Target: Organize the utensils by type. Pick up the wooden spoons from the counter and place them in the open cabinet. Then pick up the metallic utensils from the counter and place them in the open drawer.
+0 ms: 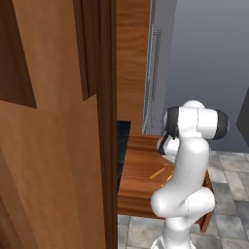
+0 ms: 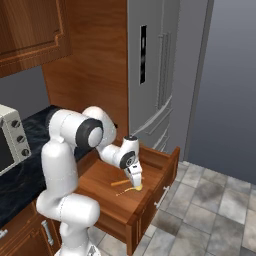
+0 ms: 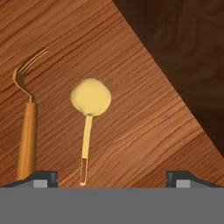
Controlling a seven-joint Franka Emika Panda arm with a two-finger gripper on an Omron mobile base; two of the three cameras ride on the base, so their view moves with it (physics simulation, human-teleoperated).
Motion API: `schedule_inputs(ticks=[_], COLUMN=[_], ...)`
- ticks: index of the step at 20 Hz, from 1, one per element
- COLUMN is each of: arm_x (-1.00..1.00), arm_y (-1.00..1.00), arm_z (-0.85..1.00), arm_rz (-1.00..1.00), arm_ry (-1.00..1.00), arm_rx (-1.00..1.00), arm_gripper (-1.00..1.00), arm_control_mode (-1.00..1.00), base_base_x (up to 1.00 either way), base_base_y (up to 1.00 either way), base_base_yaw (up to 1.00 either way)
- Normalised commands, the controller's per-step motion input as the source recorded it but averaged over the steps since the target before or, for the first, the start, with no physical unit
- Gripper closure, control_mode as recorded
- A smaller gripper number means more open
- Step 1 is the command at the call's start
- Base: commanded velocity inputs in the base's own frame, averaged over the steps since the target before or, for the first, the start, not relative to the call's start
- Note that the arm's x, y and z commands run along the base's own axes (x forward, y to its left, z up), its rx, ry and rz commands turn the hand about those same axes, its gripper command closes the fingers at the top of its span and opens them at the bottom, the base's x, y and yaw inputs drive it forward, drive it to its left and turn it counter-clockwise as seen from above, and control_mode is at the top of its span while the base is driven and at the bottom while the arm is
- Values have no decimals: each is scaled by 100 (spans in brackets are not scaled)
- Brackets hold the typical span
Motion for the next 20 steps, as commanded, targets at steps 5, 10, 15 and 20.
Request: schedule_inputs(ticks=[5, 10, 15, 20], arm_x=[-52, -46, -47, -48], arm_y=[0, 5, 0, 6], arm_z=[93, 99, 92, 81], arm_rz=[30, 35, 31, 26], arm_ry=[-3, 0, 0, -1], arm_rx=[0, 0, 0, 0], arm_gripper=[-100, -100, -100, -100], arm_control_mode=[-100, -100, -100, -100], base_base_x=[0, 0, 0, 0], base_base_y=[0, 0, 0, 0], base_base_yaw=[0, 0, 0, 0])
